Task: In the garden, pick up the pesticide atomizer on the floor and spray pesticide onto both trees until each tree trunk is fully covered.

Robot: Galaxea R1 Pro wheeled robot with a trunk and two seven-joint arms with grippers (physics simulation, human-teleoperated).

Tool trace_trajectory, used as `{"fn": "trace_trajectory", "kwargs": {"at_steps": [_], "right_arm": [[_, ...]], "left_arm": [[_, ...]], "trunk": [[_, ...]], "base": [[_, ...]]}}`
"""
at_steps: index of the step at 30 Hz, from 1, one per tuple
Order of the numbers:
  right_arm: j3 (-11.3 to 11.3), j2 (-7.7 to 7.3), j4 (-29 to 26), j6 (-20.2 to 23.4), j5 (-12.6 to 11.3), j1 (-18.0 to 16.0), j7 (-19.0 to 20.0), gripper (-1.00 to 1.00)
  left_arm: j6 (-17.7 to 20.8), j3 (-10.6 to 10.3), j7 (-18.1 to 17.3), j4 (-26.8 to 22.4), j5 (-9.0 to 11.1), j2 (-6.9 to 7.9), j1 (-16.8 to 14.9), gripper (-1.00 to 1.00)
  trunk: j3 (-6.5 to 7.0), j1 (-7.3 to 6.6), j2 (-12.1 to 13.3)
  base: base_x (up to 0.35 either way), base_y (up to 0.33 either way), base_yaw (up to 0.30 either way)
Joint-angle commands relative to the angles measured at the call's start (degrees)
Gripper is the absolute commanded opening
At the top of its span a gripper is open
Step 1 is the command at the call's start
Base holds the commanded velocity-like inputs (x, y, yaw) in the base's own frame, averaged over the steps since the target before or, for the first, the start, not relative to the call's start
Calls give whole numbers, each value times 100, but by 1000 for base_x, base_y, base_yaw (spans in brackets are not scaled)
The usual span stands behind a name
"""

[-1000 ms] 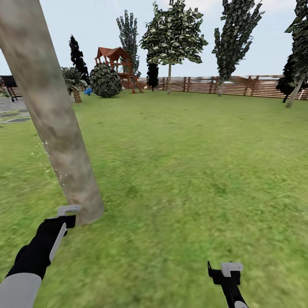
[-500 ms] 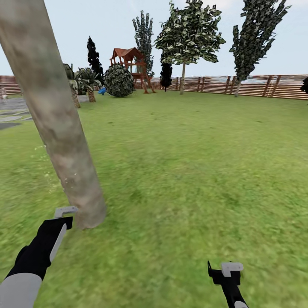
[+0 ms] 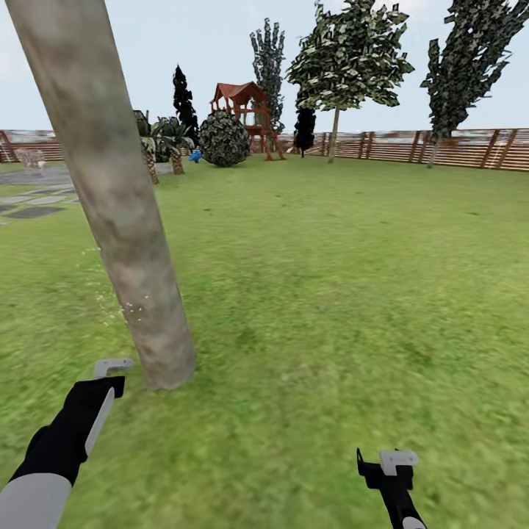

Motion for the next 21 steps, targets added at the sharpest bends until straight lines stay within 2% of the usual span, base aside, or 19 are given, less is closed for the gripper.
{"fn": "trace_trajectory", "kwargs": {"at_steps": [1,14,21], "right_arm": [[-1,0,0,0,-1,0,0,100],[0,0,0,0,-2,0,0,100],[1,0,0,0,1,0,0,100]], "left_arm": [[1,-3,3,0,-9,-2,3,-100],[1,2,9,0,-16,-9,11,-100],[1,2,9,0,-9,-7,11,-100]], "trunk": [[0,0,0],[0,0,0],[0,0,0]], "base": [[127,-181,14],[95,-250,4],[2,-271,211]]}}
